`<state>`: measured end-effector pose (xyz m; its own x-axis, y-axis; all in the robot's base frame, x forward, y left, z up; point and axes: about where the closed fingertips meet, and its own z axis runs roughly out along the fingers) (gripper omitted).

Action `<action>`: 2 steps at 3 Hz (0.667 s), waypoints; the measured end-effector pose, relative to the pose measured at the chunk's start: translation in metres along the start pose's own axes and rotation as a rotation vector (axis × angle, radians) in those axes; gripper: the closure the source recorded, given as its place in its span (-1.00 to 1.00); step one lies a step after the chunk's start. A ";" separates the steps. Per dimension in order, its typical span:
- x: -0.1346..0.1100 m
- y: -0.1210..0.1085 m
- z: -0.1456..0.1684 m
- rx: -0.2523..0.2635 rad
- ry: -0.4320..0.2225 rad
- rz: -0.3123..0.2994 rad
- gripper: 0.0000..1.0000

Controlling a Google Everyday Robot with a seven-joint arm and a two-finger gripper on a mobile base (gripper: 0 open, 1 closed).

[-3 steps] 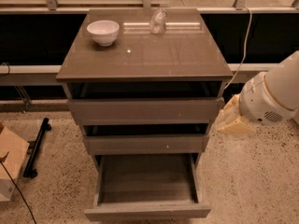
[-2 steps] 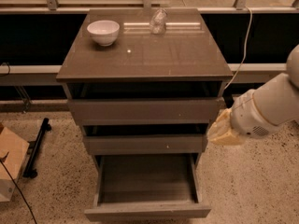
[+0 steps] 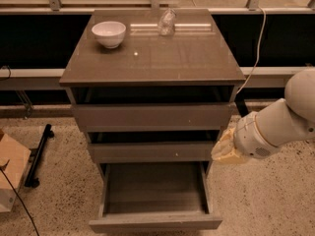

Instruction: Close bottom drawer

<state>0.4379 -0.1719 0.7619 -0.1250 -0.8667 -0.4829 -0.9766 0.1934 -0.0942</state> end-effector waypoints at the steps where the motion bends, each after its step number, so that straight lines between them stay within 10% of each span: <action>1: -0.004 0.003 0.025 -0.005 0.007 -0.028 1.00; 2: -0.001 0.002 0.066 -0.013 -0.009 -0.044 1.00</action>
Offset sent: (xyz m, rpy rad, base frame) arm 0.0233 0.0462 -0.1081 0.0306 -0.0164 0.0559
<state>0.4475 -0.1408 0.7050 -0.0805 -0.8702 -0.4861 -0.9834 0.1489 -0.1038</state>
